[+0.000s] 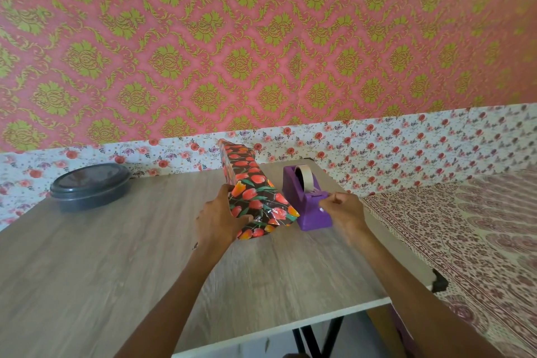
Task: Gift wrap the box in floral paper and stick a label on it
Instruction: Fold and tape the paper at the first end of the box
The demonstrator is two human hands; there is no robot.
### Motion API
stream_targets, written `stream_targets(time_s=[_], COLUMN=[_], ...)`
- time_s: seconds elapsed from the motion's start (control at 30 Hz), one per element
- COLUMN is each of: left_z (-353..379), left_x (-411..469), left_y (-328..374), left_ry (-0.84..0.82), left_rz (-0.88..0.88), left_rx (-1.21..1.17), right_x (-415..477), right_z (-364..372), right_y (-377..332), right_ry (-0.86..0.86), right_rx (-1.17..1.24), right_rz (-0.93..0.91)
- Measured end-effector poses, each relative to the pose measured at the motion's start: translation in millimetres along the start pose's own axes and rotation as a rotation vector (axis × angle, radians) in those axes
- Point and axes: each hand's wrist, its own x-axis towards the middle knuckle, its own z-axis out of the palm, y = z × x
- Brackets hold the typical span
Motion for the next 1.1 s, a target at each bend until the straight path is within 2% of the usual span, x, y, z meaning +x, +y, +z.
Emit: stream_targets(time_s=[0.17, 0.27, 0.37, 0.53, 0.67, 0.77, 1.1], left_z=[2.1, 2.1, 2.0, 0.0, -2.1, -2.0, -1.0], left_x=[1.8, 3.3, 2.9, -0.6, -2.8, -3.5, -2.8], left_y=[0.0, 0.7, 1.2, 0.0, 2.8, 2.4, 0.9], left_ry=[0.003, 0.005, 0.007, 0.015, 0.021, 0.023, 0.031], left_rz=[-0.001, 0.010, 0.012, 0.012, 0.014, 0.012, 0.011], left_rx=[-0.001, 0.005, 0.007, 0.017, 0.029, 0.039, 0.043], right_x=[-6.5, -12.4, -35.6, -81.9, -102.8, -101.9, -69.7], right_z=[-12.5, -18.2, -15.1, 14.4, 50.4, 76.6, 122.7], right_y=[3.7, 1.6, -5.2, -18.4, -21.1, -19.5, 1.4], right_ry=[0.040, 0.072, 0.016, 0.016, -0.162, -0.089, -0.030], right_rx=[-0.090, -0.188, -0.068, 0.141, 0.190, 0.241, 0.050], right_rz=[-0.041, -0.218, -0.306, -0.323, -0.245, -0.190, -0.151])
